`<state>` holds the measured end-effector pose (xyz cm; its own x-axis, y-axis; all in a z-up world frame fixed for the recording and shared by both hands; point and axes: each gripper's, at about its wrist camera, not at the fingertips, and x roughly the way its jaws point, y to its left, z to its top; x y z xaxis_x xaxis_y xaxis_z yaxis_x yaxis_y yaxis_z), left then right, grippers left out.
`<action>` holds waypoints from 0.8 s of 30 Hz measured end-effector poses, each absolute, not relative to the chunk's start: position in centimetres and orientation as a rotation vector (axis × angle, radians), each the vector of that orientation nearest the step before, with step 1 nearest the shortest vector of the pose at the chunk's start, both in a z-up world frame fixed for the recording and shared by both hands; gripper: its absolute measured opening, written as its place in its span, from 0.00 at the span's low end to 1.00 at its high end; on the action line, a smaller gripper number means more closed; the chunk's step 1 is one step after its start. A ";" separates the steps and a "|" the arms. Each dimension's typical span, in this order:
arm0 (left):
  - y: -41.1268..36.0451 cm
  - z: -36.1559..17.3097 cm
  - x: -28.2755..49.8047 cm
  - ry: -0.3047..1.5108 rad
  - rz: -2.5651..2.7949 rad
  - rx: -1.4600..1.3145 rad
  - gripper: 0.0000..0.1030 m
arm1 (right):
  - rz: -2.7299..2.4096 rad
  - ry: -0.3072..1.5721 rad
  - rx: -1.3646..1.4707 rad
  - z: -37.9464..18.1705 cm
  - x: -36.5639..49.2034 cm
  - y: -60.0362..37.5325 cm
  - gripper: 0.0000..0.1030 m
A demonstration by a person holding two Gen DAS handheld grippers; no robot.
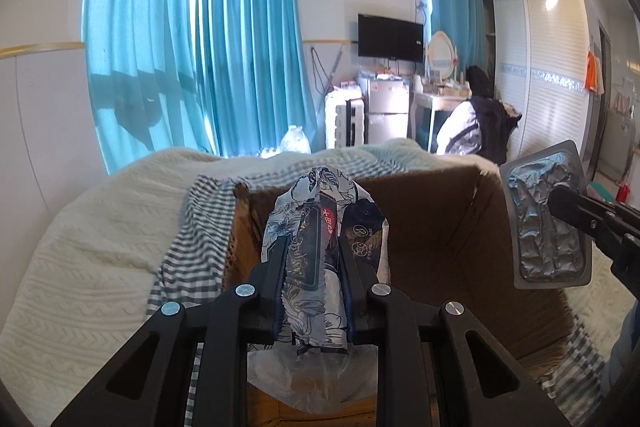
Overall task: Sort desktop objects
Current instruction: 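Open both grippers to drop the wipe pack and blister pack into the box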
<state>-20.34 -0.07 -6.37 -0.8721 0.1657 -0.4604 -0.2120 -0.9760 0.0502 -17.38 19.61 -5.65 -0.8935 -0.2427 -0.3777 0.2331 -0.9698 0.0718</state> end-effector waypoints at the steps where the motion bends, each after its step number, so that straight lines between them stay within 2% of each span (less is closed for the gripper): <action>1: 0.0 -7.0 -20.7 0.153 2.854 -0.706 0.22 | -2.834 -0.036 0.590 -6.3 -18.0 19.6 0.07; 9: 0.4 -9.4 -22.4 0.169 2.824 -0.784 0.22 | -2.811 0.022 0.701 -9.9 -21.1 18.0 0.07; 11: 0.4 -9.6 -22.5 0.176 2.820 -0.794 0.25 | -2.803 0.022 0.725 -10.5 -21.7 17.9 0.07; 12: 0.5 -9.4 -22.5 0.175 2.821 -0.795 0.30 | -2.803 0.019 0.731 -10.6 -21.9 17.9 0.07; 13: 0.5 -9.3 -22.5 0.175 2.825 -0.790 0.41 | -2.805 0.015 0.737 -10.7 -22.0 18.0 0.09; 15: 0.6 -8.9 -22.0 0.184 2.845 -0.755 0.53 | -2.812 0.013 0.733 -10.6 -22.0 18.0 0.17; 17: 0.6 -8.4 -21.6 0.204 2.863 -0.735 0.53 | -2.823 0.010 0.713 -10.3 -21.6 18.2 0.27; 22: -0.1 -6.4 -20.2 0.159 2.877 -0.699 0.54 | -2.852 0.042 0.657 -8.7 -19.8 18.0 0.27; 24: -0.3 -5.5 -19.3 0.150 2.886 -0.675 0.59 | -2.854 0.036 0.632 -7.9 -18.9 18.0 0.27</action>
